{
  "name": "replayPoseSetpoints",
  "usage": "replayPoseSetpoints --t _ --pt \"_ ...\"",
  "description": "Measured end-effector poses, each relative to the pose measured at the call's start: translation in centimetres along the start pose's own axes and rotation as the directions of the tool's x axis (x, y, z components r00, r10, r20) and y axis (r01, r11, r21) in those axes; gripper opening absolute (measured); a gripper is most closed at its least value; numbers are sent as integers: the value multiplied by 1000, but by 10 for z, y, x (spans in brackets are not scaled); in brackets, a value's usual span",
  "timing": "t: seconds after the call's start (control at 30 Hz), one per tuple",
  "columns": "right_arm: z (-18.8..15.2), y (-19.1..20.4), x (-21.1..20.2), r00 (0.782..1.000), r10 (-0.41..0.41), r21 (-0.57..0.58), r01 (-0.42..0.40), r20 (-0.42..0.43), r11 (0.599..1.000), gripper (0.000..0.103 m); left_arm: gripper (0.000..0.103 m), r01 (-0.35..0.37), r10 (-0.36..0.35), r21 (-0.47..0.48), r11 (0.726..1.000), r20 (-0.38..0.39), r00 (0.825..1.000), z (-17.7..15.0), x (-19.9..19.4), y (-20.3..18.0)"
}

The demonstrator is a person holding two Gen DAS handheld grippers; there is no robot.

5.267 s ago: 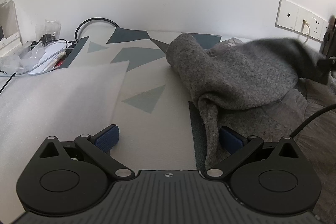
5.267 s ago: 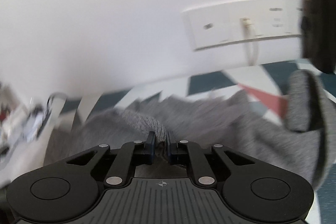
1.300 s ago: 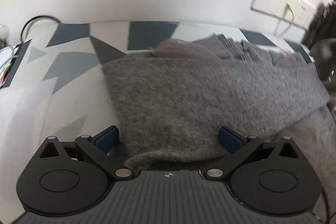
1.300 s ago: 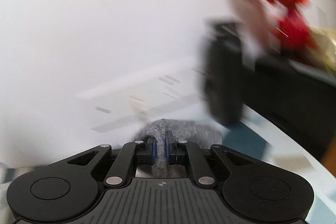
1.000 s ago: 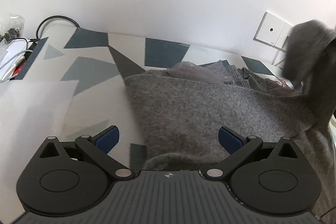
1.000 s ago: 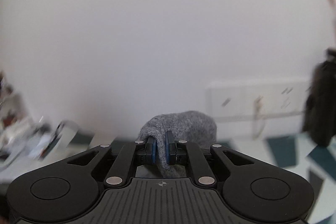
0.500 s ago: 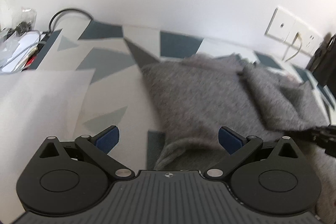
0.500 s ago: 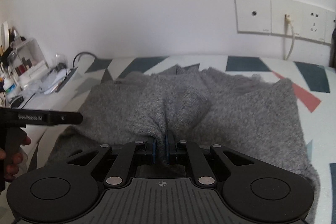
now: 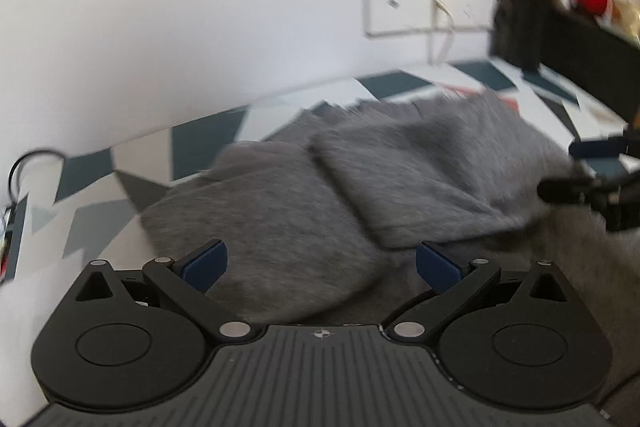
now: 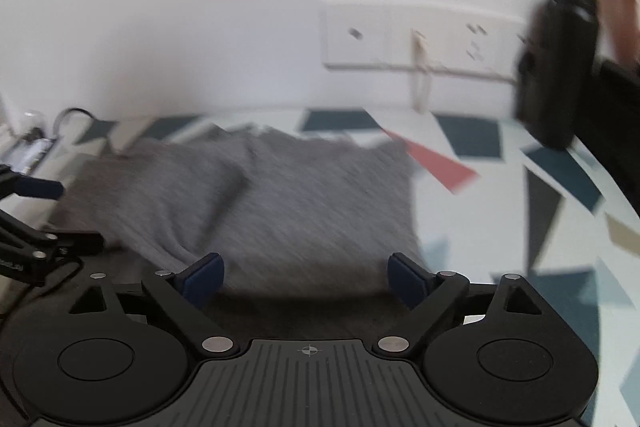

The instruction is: Fold clothes

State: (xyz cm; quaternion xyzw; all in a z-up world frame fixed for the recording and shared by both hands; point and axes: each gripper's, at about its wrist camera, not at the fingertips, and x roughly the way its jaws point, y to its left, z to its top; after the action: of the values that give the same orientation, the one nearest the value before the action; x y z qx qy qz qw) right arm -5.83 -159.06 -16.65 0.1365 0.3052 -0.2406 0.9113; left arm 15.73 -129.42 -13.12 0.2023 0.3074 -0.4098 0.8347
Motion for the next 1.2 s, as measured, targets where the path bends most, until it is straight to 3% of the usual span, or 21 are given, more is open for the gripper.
replayPoseSetpoints --t 0.13,0.33,0.57,0.9,1.07,1.2 --pt "-11 -5 -5 998 -68 -49 69 11 996 102 103 -31 31 62 998 -1 1000 2 12 -16" --pt "-16 6 7 987 -160 -216 164 33 963 102 103 -94 93 61 994 30 995 12 23 -19" --pt "5 19 31 981 -158 -262 181 109 948 102 103 -133 129 46 990 81 988 17 29 -22" --pt "15 -18 41 962 -251 -23 255 106 967 98 103 -210 208 16 977 89 974 21 49 -22" --pt "19 -23 39 959 -255 7 256 126 967 98 103 -297 295 -8 955 124 947 23 45 -17" --pt "24 -30 41 957 -266 53 261 118 964 97 103 -372 373 -38 928 169 912 24 36 -10"
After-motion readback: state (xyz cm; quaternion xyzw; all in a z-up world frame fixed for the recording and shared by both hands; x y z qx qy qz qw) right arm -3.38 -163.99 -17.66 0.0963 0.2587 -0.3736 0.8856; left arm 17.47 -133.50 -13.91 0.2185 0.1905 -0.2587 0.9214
